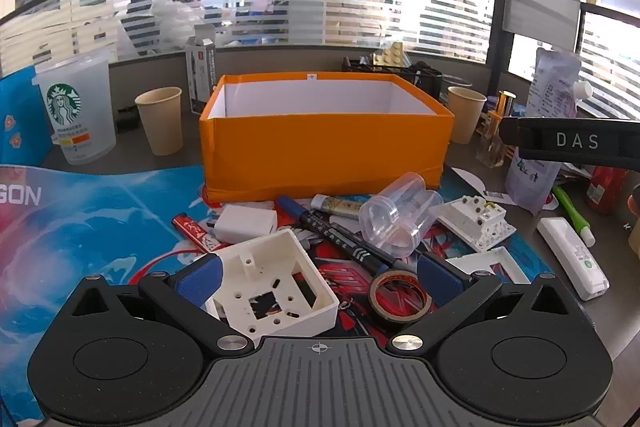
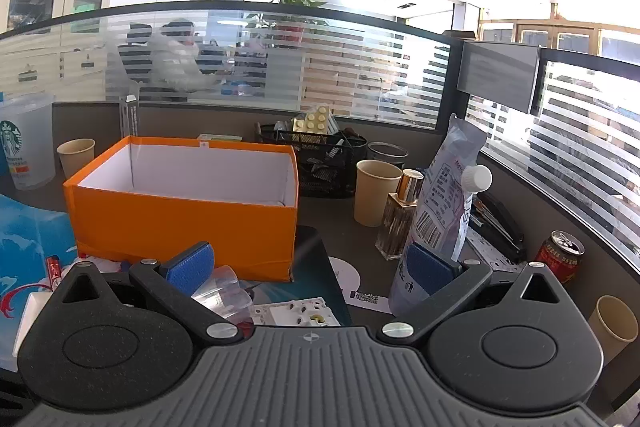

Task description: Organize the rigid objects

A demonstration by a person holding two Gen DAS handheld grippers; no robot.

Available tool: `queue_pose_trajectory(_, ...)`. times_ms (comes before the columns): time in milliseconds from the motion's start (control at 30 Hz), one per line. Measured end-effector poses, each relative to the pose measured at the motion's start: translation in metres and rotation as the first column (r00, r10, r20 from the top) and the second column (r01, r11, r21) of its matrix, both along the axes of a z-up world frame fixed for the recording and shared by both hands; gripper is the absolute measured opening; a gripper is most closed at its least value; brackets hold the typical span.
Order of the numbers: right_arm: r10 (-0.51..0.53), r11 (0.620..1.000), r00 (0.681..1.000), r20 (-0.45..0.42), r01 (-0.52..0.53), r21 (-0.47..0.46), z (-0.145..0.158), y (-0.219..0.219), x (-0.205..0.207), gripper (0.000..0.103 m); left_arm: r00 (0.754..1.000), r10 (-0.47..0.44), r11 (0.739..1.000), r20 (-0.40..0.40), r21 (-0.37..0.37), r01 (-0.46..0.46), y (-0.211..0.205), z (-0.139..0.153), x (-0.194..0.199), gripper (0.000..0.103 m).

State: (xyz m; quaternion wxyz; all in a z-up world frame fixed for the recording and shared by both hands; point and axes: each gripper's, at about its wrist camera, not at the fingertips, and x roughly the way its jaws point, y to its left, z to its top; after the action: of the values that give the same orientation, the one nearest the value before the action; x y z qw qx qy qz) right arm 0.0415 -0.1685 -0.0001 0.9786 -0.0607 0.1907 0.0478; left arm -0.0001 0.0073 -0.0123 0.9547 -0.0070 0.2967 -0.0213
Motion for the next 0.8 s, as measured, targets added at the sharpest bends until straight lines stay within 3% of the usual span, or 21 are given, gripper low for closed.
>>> queue_pose_trajectory(800, 0.004, 1.0, 1.0, -0.009, -0.004, -0.005, -0.0035, 0.0028, 0.001, 0.103, 1.0, -0.006, 1.0, -0.015, 0.009, 0.006, -0.0013, -0.0065, 0.0001, 0.103)
